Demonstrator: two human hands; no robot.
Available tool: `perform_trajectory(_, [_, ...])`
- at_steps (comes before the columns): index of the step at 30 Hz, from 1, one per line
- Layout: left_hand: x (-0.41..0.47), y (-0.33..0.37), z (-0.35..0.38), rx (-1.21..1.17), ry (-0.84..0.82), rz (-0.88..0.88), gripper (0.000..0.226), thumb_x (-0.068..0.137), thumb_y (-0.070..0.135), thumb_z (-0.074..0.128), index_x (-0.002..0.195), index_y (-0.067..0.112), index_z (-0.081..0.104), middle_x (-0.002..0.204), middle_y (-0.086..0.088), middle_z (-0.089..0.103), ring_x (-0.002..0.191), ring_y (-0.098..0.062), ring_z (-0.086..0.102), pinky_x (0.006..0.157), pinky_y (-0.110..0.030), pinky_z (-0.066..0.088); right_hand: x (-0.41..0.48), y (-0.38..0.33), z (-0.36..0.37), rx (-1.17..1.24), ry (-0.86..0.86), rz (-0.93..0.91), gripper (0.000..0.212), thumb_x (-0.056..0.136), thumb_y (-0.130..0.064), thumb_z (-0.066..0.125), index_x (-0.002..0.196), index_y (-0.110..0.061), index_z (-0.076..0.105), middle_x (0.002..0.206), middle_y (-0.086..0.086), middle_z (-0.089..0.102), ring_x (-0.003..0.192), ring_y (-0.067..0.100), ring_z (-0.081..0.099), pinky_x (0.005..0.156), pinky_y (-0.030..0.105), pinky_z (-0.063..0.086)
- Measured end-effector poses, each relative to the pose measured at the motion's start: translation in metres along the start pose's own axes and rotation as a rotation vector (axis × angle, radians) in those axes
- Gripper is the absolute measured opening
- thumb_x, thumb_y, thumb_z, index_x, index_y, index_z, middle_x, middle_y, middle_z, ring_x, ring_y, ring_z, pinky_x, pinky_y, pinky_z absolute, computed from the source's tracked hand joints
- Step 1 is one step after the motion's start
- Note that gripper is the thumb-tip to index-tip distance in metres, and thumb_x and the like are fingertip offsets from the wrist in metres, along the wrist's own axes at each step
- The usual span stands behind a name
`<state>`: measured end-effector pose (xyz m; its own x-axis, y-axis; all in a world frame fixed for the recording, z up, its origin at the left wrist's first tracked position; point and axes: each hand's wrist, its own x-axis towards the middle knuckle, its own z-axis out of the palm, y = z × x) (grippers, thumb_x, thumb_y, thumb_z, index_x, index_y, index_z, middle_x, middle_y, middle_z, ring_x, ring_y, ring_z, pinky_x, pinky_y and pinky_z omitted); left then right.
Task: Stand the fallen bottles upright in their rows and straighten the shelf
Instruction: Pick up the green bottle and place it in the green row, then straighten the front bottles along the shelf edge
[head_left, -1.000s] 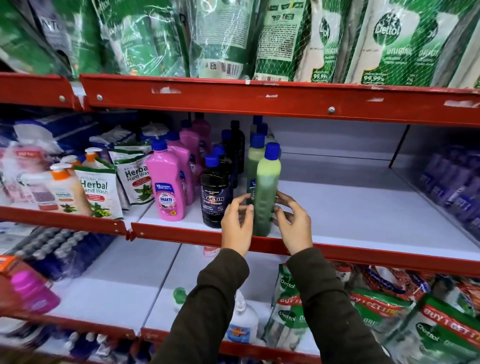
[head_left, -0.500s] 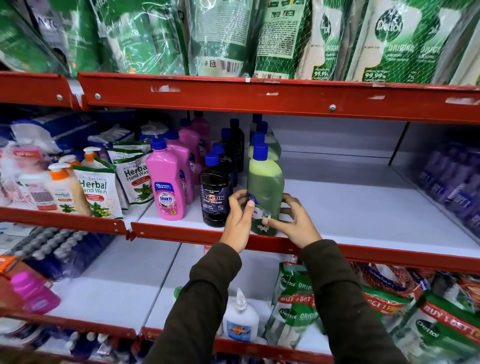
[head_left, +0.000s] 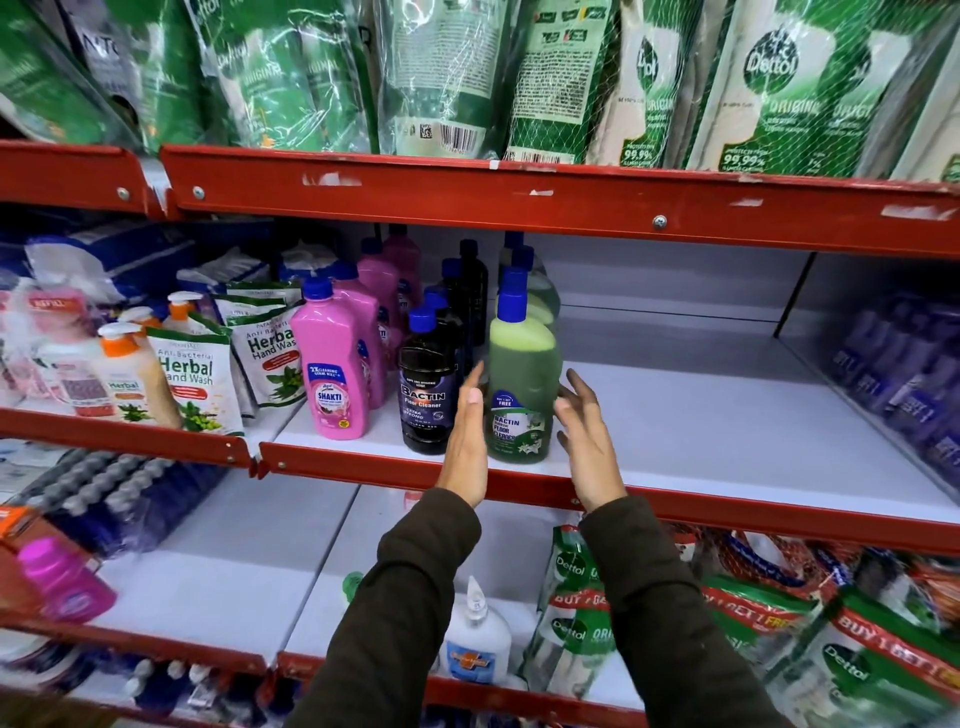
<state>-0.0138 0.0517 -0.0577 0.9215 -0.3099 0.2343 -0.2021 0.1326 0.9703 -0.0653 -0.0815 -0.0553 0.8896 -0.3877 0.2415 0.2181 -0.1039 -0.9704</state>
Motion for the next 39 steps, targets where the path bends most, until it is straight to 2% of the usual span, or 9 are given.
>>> perform_trajectory(3, [0.0, 0.012, 0.001, -0.035, -0.067, -0.034, 0.061, 0.102, 0.05, 0.004, 0.155, 0.032, 0.024, 0.147, 0.011, 0.043, 0.129, -0.004, 0.044, 0.085, 0.001, 0.041, -0.006, -0.007, 0.007, 0.105, -0.042, 0.045, 0.056, 0.099, -0.056, 0.023, 0.152, -0.039, 0.028, 0.144, -0.021, 0.043, 0.134, 0.007, 0.042, 0.106, 0.024, 0.036])
perform_trajectory(8, [-0.008, 0.022, 0.0, -0.031, -0.063, -0.065, 0.066, 0.097, 0.056, 0.001, 0.153, 0.034, 0.027, 0.141, 0.015, 0.045, 0.122, -0.001, 0.046, 0.098, -0.016, 0.034, -0.018, -0.015, 0.012, 0.069, -0.111, 0.03, 0.051, 0.105, -0.044, 0.008, 0.154, -0.038, 0.018, 0.126, -0.037, 0.042, 0.113, -0.018, 0.043, 0.078, -0.005, 0.041])
perform_trajectory(11, [-0.022, 0.027, -0.001, -0.004, -0.068, -0.036, 0.07, 0.092, 0.062, 0.004, 0.152, 0.036, 0.029, 0.129, 0.028, 0.048, 0.108, 0.019, 0.047, 0.088, -0.002, 0.037, -0.028, -0.019, 0.013, 0.074, -0.114, 0.03, 0.052, 0.104, -0.045, 0.007, 0.155, -0.037, 0.017, 0.141, -0.026, 0.039, 0.124, -0.009, 0.043, 0.082, -0.006, 0.039])
perform_trajectory(16, [-0.038, 0.029, 0.0, -0.033, -0.047, -0.025, 0.083, 0.083, 0.082, 0.012, 0.152, 0.039, 0.029, 0.151, 0.016, 0.037, 0.141, -0.003, 0.035, 0.122, -0.031, 0.023, -0.04, -0.018, 0.014, 0.101, -0.076, -0.002, 0.051, 0.105, -0.044, 0.009, 0.155, -0.038, 0.016, 0.16, -0.016, 0.026, 0.15, 0.006, 0.024, 0.121, 0.024, 0.022])
perform_trajectory(23, [-0.039, 0.017, -0.002, 0.028, -0.086, -0.005, 0.09, 0.074, 0.094, 0.018, 0.151, 0.049, 0.026, 0.162, 0.012, 0.033, 0.151, -0.007, 0.029, 0.127, -0.046, 0.018, -0.049, -0.024, 0.017, 0.066, -0.076, -0.005, 0.045, 0.104, -0.049, 0.009, 0.147, -0.048, 0.022, 0.152, -0.02, 0.031, 0.145, 0.004, 0.027, 0.112, 0.017, 0.026])
perform_trajectory(27, [-0.048, 0.016, -0.006, 0.057, 0.02, 0.103, 0.094, 0.07, 0.095, 0.016, 0.15, 0.046, 0.025, 0.163, 0.01, 0.029, 0.151, -0.004, 0.025, 0.127, -0.039, 0.015, -0.055, -0.015, 0.031, 0.021, 0.263, -0.146, 0.057, 0.098, -0.048, 0.024, 0.151, -0.028, 0.035, 0.155, -0.009, 0.035, 0.143, 0.004, 0.033, 0.114, 0.022, 0.025])
perform_trajectory(30, [-0.047, 0.012, -0.023, -0.005, 0.242, 0.205, 0.091, 0.079, 0.087, 0.019, 0.149, 0.032, 0.037, 0.153, 0.004, 0.044, 0.142, -0.01, 0.04, 0.122, -0.04, 0.029, -0.066, -0.01, 0.055, 0.002, 0.531, -0.368, 0.039, 0.098, -0.03, 0.032, 0.127, -0.021, 0.056, 0.125, -0.001, 0.052, 0.117, 0.01, 0.051, 0.101, 0.027, 0.041])
perform_trajectory(34, [-0.028, 0.012, -0.055, -0.071, 0.373, 0.221, 0.073, 0.091, 0.069, 0.021, 0.15, 0.028, 0.038, 0.153, 0.003, 0.045, 0.142, -0.014, 0.042, 0.122, -0.048, 0.029, -0.068, 0.001, 0.1, -0.063, 0.256, -0.408, 0.04, 0.099, -0.017, 0.033, 0.131, -0.015, 0.057, 0.132, -0.001, 0.054, 0.126, 0.013, 0.051, 0.108, 0.03, 0.04])
perform_trajectory(39, [-0.006, 0.024, -0.079, -0.134, 0.158, 0.047, 0.093, 0.08, 0.087, 0.02, 0.154, 0.031, 0.029, 0.161, 0.012, 0.031, 0.147, -0.004, 0.03, 0.127, -0.036, 0.019, -0.038, 0.006, 0.144, 0.064, 0.071, -0.087, 0.054, 0.093, -0.054, 0.031, 0.146, -0.044, 0.025, 0.16, -0.021, 0.022, 0.152, 0.001, 0.015, 0.126, 0.033, 0.012])
